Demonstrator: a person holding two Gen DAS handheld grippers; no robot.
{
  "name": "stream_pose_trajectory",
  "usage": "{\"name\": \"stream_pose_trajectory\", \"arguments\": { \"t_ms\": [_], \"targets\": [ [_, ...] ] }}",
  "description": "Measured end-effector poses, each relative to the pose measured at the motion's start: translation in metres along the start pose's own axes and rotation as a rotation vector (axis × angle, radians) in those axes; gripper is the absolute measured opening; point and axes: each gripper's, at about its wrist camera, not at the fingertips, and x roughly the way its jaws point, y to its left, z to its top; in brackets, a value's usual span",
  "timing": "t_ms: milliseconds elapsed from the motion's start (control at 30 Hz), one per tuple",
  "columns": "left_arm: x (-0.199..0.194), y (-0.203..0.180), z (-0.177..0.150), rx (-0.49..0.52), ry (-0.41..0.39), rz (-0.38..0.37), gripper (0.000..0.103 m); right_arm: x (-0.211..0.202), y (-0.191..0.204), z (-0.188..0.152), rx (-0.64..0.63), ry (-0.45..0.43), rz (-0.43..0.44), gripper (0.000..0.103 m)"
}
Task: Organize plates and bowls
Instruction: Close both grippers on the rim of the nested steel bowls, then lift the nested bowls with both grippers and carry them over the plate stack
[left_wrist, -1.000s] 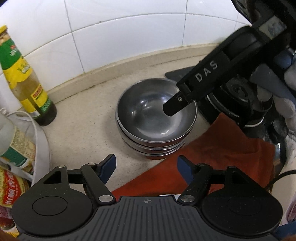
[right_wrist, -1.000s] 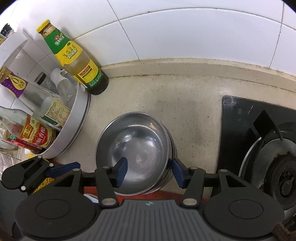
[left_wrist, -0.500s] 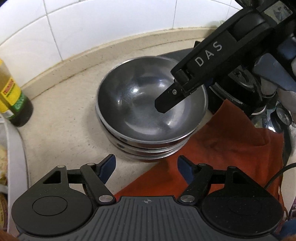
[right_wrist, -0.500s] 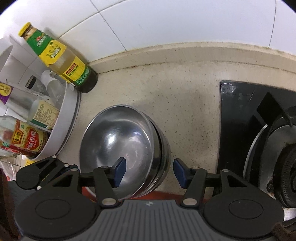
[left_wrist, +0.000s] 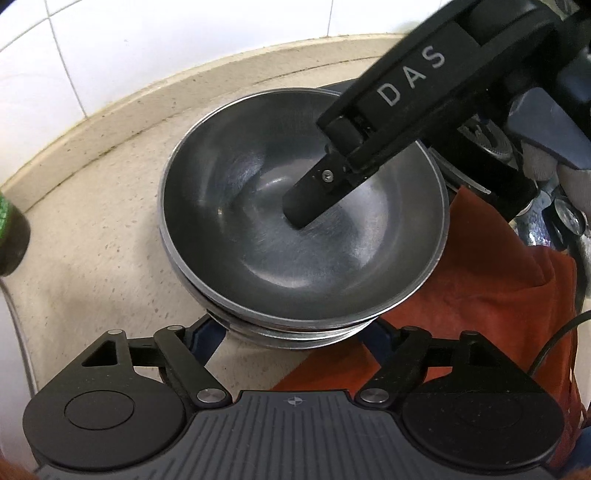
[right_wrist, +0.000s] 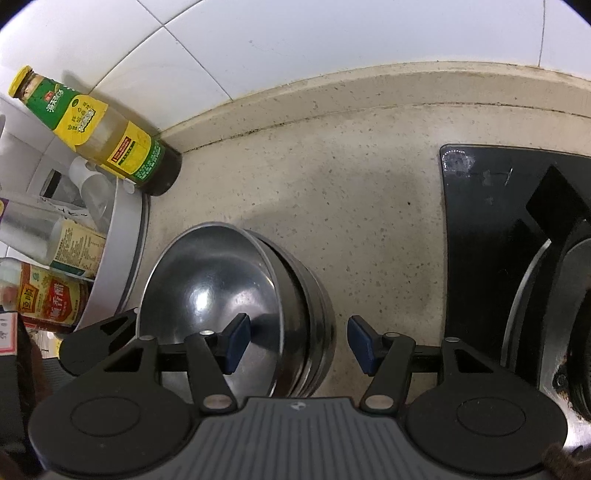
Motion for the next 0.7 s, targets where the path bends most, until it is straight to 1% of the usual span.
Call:
{"name": "stream_pose_trajectory", "arguments": {
  "t_ms": [200,400,533,700],
  "targets": [
    [0.004,0.000,0.003,0.006,-0.003,-0.009,0.086,0.005,0.002,0.004,-0.003,0.008,0.013,0.055],
    [0.014,-0.003,0.012,0.022,-0.015,0.007,0.087,0.009,-0.001,0.010,-0.002,-0.002,0.022,0.058],
    [0.020,-0.007,0.017,0.040,-0.021,0.017,0.091,0.011,-0.006,0.011,0.011,-0.008,0.037,0.059],
    [0.031,-0.014,0.024,0.063,-0.034,0.030,0.097,0.013,-0.011,0.014,0.020,-0.010,0.054,0.062]
  ]
}}
